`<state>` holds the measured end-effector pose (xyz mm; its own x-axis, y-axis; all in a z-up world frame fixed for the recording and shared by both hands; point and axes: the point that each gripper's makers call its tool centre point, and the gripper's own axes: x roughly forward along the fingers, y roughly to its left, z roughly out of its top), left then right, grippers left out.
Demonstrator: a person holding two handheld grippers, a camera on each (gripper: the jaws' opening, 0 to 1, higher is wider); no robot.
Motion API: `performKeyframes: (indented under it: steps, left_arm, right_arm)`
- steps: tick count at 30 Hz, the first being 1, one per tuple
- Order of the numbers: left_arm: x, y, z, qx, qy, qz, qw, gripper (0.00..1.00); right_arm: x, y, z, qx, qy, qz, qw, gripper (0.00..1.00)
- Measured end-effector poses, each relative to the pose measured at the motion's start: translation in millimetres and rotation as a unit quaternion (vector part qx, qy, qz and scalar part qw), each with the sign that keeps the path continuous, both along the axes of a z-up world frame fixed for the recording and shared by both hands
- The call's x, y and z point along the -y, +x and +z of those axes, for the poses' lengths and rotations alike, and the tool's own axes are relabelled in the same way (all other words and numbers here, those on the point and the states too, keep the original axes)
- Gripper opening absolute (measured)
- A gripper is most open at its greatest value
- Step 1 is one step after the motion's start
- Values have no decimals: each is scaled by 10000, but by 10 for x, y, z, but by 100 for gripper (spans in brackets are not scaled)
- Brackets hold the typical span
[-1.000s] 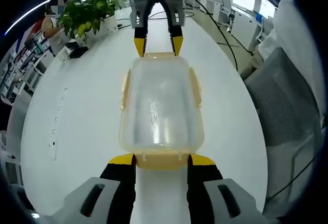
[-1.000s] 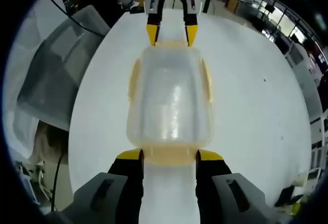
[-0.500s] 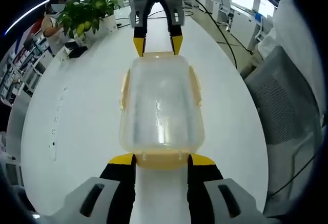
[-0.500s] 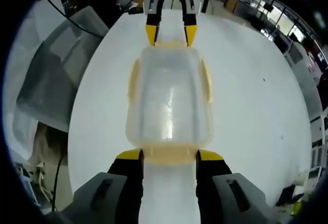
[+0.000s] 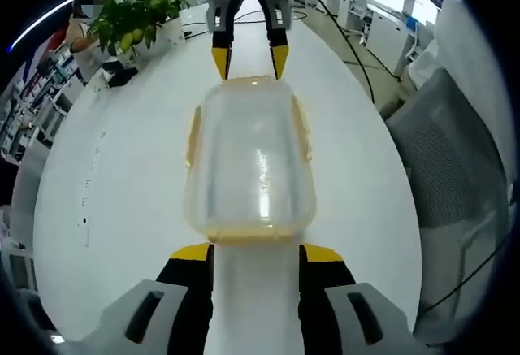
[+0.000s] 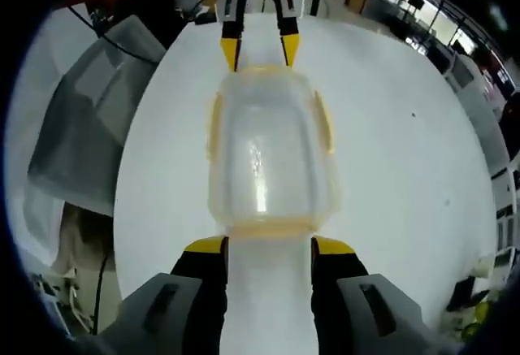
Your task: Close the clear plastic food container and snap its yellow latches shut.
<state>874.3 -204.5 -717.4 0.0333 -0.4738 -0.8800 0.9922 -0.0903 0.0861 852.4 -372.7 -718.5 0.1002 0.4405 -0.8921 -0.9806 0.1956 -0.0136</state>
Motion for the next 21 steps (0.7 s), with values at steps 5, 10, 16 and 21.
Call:
performKeyframes:
  steps: [5,10,16,21]
  left_arm:
    - [2,12,84,-24,-76,365,9993,32]
    - [-6,41,123,-35,-203,1091,9938,28]
    - [5,120,120,-273,-713,2612,9622,28]
    - [23,101,93,-416,-966,3273,9390,26]
  right_arm:
    - [-14,18,86,71,215,-311,9993,31]
    - [-50,19,105,36,528,-897,9946,29]
    - [-75,128,163,-9,1224,-2148,9690,28]
    - [-20,153,104,-26,1426,-2686,9526,25]
